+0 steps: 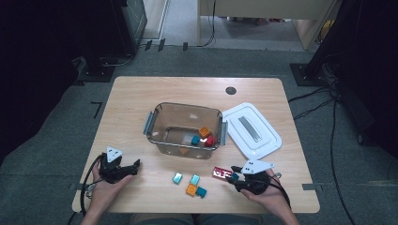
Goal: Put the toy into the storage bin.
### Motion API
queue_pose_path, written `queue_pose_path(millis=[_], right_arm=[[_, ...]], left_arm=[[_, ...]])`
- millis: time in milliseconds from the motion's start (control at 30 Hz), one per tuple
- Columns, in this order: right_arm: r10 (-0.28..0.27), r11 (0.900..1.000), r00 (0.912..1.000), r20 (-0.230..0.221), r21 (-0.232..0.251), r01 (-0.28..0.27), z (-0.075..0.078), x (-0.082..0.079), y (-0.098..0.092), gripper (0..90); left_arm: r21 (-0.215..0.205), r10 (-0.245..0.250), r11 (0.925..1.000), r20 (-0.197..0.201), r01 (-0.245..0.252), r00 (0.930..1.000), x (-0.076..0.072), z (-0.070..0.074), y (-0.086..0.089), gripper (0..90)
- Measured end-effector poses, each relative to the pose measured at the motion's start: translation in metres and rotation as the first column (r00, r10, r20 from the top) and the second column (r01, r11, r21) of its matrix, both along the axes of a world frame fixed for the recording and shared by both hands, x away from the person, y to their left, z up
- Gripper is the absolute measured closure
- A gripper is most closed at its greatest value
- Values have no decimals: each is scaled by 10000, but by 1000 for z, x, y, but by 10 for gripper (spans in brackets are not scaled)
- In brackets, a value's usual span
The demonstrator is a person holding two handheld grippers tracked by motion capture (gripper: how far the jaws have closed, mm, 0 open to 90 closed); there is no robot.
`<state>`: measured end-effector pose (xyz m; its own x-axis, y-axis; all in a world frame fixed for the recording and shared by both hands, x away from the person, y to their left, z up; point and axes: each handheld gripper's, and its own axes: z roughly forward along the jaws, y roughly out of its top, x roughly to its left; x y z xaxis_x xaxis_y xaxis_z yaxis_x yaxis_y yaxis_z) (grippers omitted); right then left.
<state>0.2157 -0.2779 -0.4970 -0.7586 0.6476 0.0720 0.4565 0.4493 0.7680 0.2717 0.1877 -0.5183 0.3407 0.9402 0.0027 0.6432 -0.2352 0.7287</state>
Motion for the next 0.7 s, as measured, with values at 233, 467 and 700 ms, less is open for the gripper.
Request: queue_pose_path(millis=[233,467,700], right_arm=[[142,9983,9997,-201,-561,-153,-11,10,15,507],[-6,9959,9998,-204,-902,-12,-16,13,23,584],[-785,9935,9965,-295,-846,757,-16,19,13,601]], left_arm=[[2,0,10000,2,0,10000,0,0,0,122],[2,-9,10000,0,9,10000,0,0,0,122],[2,-11,10000,3,11,10000,0,0,0,123]])
